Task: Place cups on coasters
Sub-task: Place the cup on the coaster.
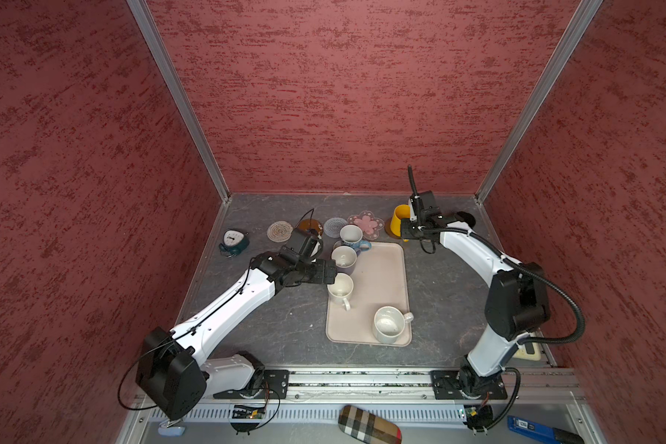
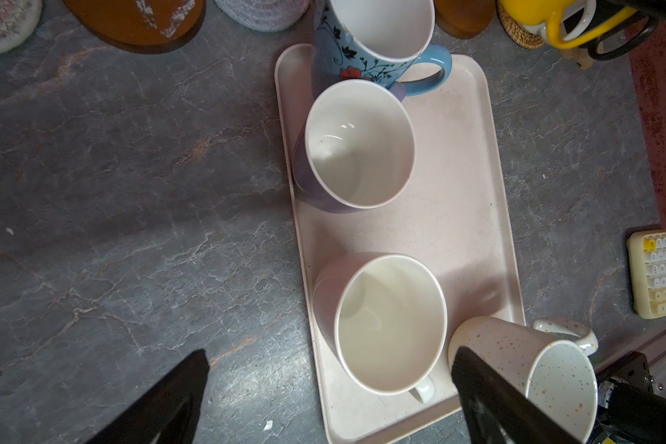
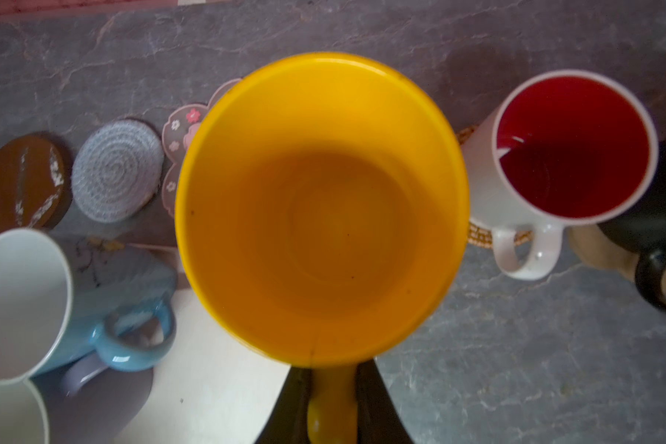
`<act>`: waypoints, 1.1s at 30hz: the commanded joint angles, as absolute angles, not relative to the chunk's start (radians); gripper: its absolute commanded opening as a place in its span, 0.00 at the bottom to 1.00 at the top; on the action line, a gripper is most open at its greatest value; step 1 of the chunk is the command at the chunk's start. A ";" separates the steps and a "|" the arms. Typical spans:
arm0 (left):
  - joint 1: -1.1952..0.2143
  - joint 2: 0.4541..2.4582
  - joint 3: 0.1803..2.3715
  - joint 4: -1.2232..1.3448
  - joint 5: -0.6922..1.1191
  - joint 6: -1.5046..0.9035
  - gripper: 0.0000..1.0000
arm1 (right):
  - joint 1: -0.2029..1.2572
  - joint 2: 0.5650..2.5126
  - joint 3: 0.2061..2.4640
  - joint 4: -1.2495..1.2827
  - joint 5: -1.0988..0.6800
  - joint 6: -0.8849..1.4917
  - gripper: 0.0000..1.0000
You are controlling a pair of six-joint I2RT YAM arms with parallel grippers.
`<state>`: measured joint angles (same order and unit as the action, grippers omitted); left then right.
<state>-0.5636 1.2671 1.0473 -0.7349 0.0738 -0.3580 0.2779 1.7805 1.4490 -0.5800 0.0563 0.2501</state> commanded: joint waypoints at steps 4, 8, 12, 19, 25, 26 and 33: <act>-0.549 1.318 1.105 -0.693 0.085 -0.327 1.00 | 0.238 1.871 1.546 -0.408 -0.003 0.198 0.00; -0.543 1.343 1.109 -0.668 0.089 -0.331 1.00 | 0.228 1.966 1.633 -0.427 -0.037 0.180 0.00; -0.534 1.374 1.122 -0.671 0.095 -0.331 1.00 | 0.228 2.006 1.647 -0.413 -0.034 0.171 0.00; -0.532 1.374 1.116 -0.666 0.101 -0.333 0.99 | 0.218 2.020 1.627 -0.402 0.004 0.153 0.00; -0.533 1.373 1.111 -0.664 0.105 -0.337 0.99 | 0.219 1.998 1.602 -0.396 0.035 0.144 0.00; -0.533 1.372 1.110 -0.667 0.106 -0.337 1.00 | 0.219 1.995 1.600 -0.396 0.043 0.143 0.00; -0.536 1.362 1.104 -0.671 0.104 -0.341 1.00 | 0.218 1.987 1.575 -0.395 0.076 0.127 0.00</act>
